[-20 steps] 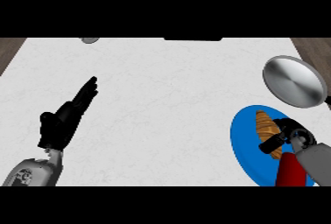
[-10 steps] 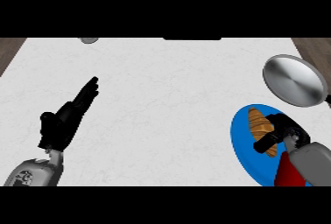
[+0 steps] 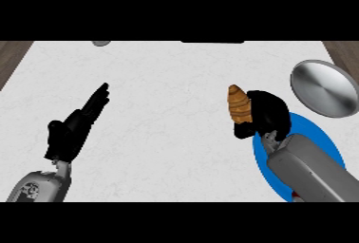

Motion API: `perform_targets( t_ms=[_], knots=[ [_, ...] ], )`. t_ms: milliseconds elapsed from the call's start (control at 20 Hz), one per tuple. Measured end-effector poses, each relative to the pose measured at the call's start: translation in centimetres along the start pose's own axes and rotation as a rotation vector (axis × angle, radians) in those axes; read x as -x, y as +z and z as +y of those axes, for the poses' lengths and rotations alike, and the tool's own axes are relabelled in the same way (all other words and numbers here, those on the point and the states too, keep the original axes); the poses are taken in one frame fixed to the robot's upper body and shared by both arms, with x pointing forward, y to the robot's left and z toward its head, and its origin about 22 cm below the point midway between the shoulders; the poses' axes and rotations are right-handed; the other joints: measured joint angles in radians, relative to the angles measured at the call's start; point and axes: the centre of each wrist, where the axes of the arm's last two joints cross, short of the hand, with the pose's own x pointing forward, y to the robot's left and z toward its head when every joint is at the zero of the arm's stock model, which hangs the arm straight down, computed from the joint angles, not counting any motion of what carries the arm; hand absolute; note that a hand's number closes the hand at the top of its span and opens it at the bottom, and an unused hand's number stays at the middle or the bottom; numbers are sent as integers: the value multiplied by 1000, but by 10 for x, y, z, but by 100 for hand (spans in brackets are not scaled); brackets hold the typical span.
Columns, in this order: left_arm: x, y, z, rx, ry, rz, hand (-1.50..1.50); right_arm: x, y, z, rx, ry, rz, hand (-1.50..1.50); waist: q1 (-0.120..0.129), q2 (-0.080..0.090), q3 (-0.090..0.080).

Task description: Pick the croissant from the plate and place it in the pan

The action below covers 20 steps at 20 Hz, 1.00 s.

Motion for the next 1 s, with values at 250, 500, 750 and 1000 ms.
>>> perform_targets(
  t_ms=[250, 500, 750, 1000],
  knots=[
    [3, 2, 7, -12, 2, 15, 0, -23, 16, -18, 280, 28, -124, 150, -14, -4, 1],
    [3, 4, 7, -18, 5, 11, 0, -29, 25, -35, 429, -24, -144, 150, -18, -2, 1],
    [0, 6, 11, -17, 1, 7, 0, -13, 7, -41, 513, -99, -74, 150, -15, 1, 2],
    [1, 6, 7, -15, 8, 0, 0, 15, -15, -47, 564, -249, -17, 150, -14, 4, 3]
  ],
)
